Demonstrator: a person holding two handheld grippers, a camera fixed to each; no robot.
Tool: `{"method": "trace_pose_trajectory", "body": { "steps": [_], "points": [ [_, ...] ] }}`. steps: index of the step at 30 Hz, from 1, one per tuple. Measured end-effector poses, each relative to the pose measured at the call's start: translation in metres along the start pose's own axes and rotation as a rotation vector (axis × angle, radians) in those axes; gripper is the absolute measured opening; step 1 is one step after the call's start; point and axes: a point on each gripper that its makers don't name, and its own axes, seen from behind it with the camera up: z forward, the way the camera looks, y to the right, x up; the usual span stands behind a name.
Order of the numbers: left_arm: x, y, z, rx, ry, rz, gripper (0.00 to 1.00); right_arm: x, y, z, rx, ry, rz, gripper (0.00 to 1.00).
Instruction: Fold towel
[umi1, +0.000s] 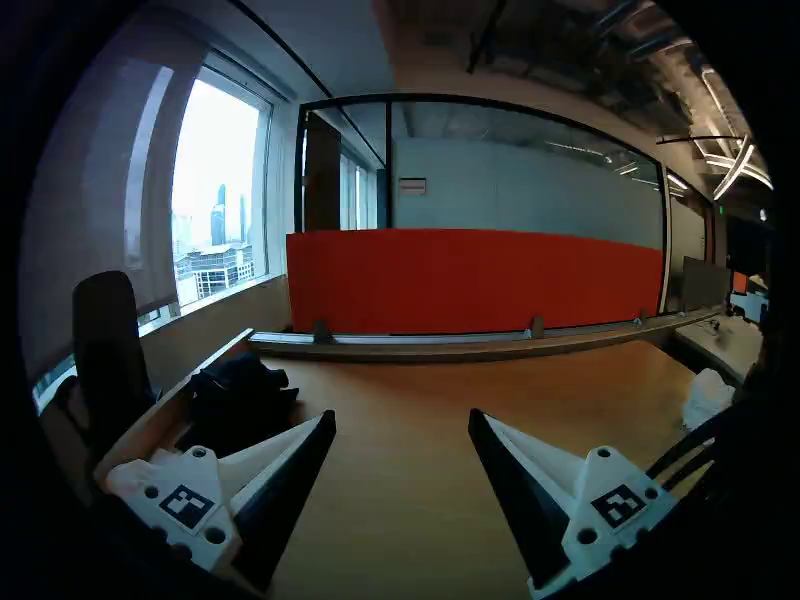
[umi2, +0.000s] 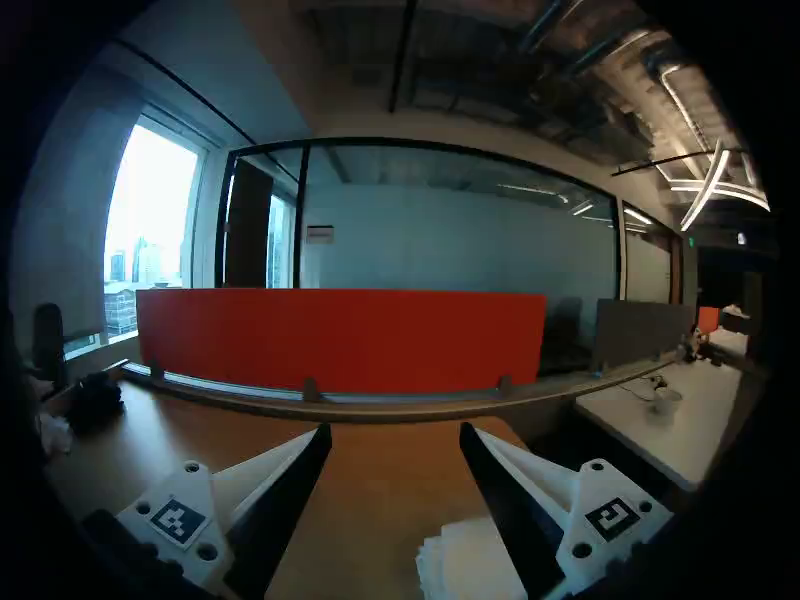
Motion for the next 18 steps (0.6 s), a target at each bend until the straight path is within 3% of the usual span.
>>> {"method": "trace_pose_trajectory", "body": {
  "steps": [18],
  "points": [
    [0.035,-0.006,0.016,-0.003,0.081,-0.034,0.99,0.017,-0.078,0.009,0.075,0.015,0.045,1.00]
  ]
}}
